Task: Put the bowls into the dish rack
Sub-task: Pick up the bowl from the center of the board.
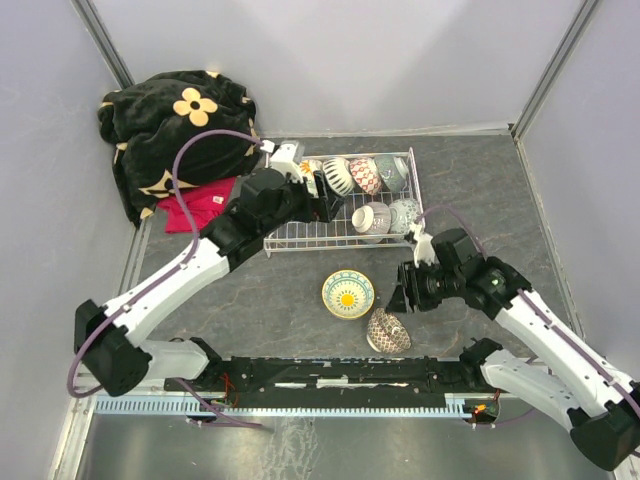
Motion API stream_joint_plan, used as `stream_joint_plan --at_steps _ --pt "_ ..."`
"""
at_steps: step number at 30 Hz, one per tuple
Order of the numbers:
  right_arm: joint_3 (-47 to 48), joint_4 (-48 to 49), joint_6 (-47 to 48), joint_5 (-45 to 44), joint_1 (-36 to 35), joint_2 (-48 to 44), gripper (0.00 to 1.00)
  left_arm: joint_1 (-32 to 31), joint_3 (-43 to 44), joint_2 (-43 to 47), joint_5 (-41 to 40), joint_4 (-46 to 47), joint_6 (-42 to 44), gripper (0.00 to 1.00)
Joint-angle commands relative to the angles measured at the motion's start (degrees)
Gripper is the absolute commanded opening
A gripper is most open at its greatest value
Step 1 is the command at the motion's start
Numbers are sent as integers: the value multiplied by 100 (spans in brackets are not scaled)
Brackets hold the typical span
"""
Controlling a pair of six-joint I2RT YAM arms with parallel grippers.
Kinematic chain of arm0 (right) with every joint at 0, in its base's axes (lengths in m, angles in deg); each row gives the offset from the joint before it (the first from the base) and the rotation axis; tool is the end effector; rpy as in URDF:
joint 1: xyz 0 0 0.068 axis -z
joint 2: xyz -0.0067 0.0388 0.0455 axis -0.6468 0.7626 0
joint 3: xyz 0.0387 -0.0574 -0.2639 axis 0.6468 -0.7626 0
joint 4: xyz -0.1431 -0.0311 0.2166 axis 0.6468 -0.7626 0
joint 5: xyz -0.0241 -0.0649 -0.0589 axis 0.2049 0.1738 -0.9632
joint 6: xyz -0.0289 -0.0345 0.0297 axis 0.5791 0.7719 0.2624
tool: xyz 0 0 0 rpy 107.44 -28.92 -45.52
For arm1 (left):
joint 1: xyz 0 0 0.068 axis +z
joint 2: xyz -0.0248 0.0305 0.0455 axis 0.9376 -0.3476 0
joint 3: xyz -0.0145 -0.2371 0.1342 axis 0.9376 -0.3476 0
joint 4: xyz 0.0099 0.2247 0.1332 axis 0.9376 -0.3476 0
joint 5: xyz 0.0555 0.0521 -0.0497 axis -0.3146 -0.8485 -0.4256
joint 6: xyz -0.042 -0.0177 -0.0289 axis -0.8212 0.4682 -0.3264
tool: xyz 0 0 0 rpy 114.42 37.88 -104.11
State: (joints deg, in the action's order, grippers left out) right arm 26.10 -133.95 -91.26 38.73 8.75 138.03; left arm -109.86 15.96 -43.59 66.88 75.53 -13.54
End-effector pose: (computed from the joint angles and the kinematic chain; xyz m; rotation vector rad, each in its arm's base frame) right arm 0.1331 0.1004 0.2724 -0.3007 2.5785 0.9895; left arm 0.2330 -0.1955 0.3543 0.1935 1.9308 -0.7709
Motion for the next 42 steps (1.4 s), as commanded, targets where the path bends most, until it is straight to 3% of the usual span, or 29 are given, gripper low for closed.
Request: stream_joint_plan --at_steps 1,7,17,19,22,23,25,31,35,38,42 --pt "-232 -561 -320 -513 -433 -438 54 30 -13 589 -213 -819 -40 93" --pt "-346 -604 -514 -844 -997 -424 54 30 -398 1105 -320 -1021 -57 93" --pt "-498 157 -842 -1408 -2172 498 52 30 -528 1337 -383 -1130 -73 93" --pt "-481 263 -883 -1508 -2316 671 44 30 -537 1334 -378 -1133 -75 93" --pt "-392 331 -956 -1662 -2425 689 13 35 -530 1343 -374 -1154 -75 93" --pt "-334 270 -956 -1725 -2434 653 6 30 -529 1348 -381 -1150 -68 93" --pt "-171 102 -935 -1868 -2442 530 2 33 -521 1353 -390 -1158 -71 93" --pt "719 -512 -773 -2152 -2443 249 1 30 -445 1298 -401 -1118 -57 93" --pt "1819 -885 -473 -2521 -2435 342 1 31 -306 1264 -469 -1085 -44 93" --pt "2693 -938 -152 -2806 -2297 813 1 53 -239 1314 -585 -994 -23 93" --pt "3776 -506 219 -2530 -1826 1603 1 107 -117 1382 -681 -939 1 93"
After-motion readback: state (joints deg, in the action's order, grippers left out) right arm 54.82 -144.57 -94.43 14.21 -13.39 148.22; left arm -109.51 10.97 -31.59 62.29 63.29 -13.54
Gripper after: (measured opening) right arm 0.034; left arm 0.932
